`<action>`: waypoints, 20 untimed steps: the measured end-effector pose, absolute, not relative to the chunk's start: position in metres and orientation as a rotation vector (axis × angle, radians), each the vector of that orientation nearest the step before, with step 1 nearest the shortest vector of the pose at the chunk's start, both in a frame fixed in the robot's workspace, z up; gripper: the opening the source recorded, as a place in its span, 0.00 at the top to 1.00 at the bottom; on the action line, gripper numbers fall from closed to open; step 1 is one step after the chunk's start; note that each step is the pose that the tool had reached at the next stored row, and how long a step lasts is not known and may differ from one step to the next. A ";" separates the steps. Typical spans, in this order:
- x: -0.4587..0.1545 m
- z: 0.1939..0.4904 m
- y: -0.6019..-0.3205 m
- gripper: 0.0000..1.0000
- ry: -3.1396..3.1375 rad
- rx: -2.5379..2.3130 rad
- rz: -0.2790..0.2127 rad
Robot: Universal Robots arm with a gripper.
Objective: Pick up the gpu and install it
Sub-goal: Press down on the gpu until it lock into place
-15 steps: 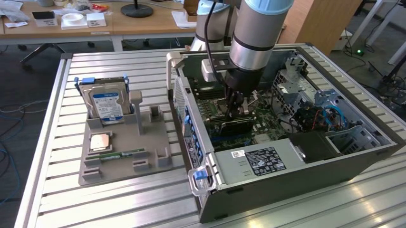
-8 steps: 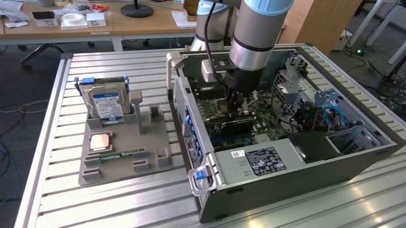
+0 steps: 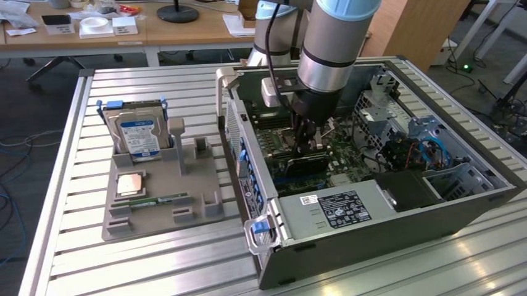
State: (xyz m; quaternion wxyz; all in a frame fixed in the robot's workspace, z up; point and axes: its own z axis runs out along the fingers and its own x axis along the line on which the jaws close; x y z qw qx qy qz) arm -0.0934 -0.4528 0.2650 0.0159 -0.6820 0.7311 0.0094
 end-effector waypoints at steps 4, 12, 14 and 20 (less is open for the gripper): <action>-0.094 0.265 -0.453 0.89 2.274 -2.121 0.029; -0.095 0.264 -0.453 0.89 2.274 -2.121 0.029; -0.095 0.264 -0.453 0.89 2.274 -2.121 0.030; -0.096 0.264 -0.453 0.89 2.274 -2.121 0.029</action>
